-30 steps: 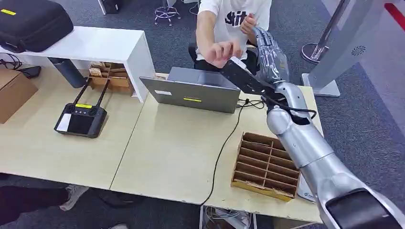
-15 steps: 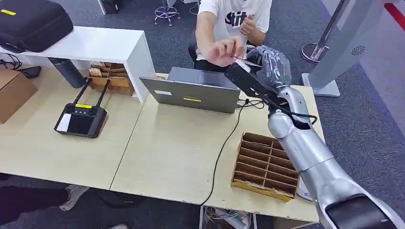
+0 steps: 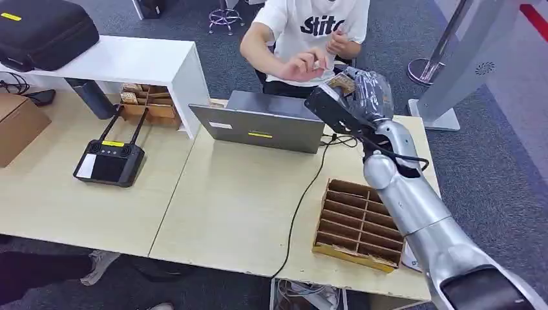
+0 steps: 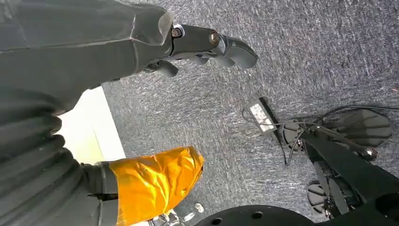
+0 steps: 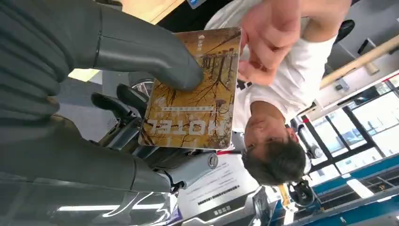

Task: Pass the card to the sensor for recognition and then transmit it.

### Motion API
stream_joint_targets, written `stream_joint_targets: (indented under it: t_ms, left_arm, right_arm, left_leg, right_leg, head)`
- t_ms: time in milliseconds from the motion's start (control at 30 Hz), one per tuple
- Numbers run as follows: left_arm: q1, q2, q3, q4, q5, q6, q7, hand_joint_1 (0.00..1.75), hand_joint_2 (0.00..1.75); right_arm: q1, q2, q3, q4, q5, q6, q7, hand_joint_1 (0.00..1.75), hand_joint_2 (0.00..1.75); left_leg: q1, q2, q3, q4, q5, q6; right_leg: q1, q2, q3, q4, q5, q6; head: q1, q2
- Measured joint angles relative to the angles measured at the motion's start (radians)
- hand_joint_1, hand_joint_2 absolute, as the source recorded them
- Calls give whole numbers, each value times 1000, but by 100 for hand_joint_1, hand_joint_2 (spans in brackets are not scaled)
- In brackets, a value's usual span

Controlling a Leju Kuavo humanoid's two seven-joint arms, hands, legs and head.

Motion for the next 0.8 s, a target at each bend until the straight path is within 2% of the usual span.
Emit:
stream_joint_targets:
  t_ms: [67, 233, 500, 600, 800]
  left_arm:
    - [0, 0, 0, 0, 0, 0, 0, 0, 175]
    - [2, 0, 0, 0, 0, -5, -3, 0, 175]
    - [5, 0, 0, 0, 0, -8, -3, 0, 175]
    - [5, 0, 0, 0, 0, -10, -3, 0, 175]
    - [21, 0, 2, 0, 2, -9, -10, 0, 175]
  right_arm:
    - [3, 0, -4, -3, -11, -2, -11, 175, 175]
    - [45, -5, -39, -65, -99, -31, -96, 175, 175]
    - [87, -18, -69, -145, -116, -34, -107, 175, 175]
    - [103, -21, -78, -172, -168, -36, -133, 175, 175]
    - [207, -75, -148, -337, -301, -55, -204, 175, 175]
  left_leg:
    - [0, 0, 0, 0, 0, 0]
    - [0, 0, 0, 0, 0, 0]
    - [0, 0, 0, 0, 0, 0]
    - [0, 0, 0, 0, 0, 0]
    - [0, -1, 0, 0, 0, 0]
  right_leg:
    - [0, 0, 0, 0, 0, 0]
    - [0, 0, 0, 0, 0, 0]
    - [0, 0, 0, 0, 0, 0]
    - [0, 0, 0, 0, 0, 0]
    - [0, 0, 0, -1, 0, 0]
  head:
    - [0, 0]
    - [0, 0]
    - [0, 0]
    - [0, 0]
    - [0, 0]
